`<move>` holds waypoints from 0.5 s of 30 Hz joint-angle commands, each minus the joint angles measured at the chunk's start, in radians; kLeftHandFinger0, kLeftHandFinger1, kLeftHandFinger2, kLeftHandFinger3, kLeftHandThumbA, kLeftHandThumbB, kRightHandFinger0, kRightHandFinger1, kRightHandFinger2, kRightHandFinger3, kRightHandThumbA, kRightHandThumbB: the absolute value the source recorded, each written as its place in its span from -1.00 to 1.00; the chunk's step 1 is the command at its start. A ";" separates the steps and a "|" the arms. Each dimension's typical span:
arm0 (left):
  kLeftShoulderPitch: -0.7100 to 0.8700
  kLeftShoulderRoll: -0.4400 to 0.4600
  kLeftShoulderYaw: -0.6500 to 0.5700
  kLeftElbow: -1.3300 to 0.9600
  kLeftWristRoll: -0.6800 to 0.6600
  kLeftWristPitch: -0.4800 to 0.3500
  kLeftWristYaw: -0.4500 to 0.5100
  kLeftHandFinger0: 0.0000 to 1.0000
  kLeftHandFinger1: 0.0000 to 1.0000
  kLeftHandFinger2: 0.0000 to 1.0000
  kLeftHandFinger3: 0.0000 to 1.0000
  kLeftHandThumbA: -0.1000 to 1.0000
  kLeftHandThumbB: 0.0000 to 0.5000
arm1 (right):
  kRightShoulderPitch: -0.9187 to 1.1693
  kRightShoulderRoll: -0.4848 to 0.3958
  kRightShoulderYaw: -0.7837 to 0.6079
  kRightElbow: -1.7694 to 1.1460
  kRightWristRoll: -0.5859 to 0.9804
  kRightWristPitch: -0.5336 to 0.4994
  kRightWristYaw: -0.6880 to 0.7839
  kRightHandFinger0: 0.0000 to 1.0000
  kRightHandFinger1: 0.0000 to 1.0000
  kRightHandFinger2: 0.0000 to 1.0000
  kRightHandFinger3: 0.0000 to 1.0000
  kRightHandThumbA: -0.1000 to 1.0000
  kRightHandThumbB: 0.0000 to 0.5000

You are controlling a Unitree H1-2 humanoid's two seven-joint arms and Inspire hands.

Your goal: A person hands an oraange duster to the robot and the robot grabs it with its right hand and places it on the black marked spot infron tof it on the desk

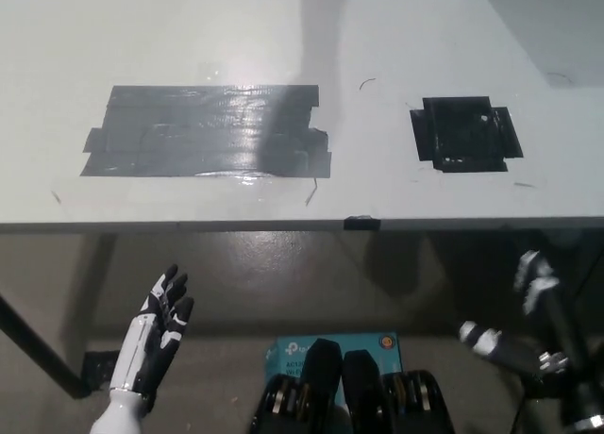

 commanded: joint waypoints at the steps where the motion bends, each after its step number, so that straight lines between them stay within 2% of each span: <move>1: 0.003 0.003 -0.008 -0.025 -0.009 -0.042 -0.015 1.00 1.00 1.00 1.00 0.68 -0.19 | -0.119 -0.021 -0.081 -0.187 0.054 0.169 -0.034 1.00 1.00 1.00 1.00 0.86 -0.22; 3: 0.006 0.006 -0.008 -0.025 -0.010 -0.045 -0.016 1.00 1.00 1.00 1.00 0.68 -0.22 | -0.203 -0.021 -0.118 -0.240 0.129 0.306 -0.034 1.00 1.00 1.00 1.00 0.89 -0.18; 5: 0.011 0.006 -0.009 -0.028 -0.013 -0.048 -0.019 1.00 1.00 1.00 1.00 0.68 -0.18 | -0.285 -0.063 -0.110 -0.252 0.020 0.379 -0.019 1.00 1.00 1.00 1.00 0.99 -0.05; 7: 0.015 0.007 -0.008 -0.028 -0.011 -0.051 -0.017 1.00 1.00 1.00 1.00 0.68 -0.16 | -0.346 -0.107 -0.090 -0.260 -0.057 0.437 0.008 1.00 1.00 1.00 1.00 1.00 -0.03; 10: 0.017 0.009 -0.004 -0.035 -0.007 -0.044 -0.013 1.00 1.00 1.00 1.00 0.69 -0.13 | -0.464 -0.136 -0.094 -0.211 -0.066 0.452 0.051 1.00 1.00 1.00 1.00 1.00 0.12; 15: 0.013 0.014 -0.002 -0.033 -0.007 -0.047 -0.014 1.00 1.00 1.00 1.00 0.71 -0.08 | -0.593 -0.142 -0.114 -0.115 -0.068 0.452 0.058 1.00 1.00 1.00 1.00 1.00 0.11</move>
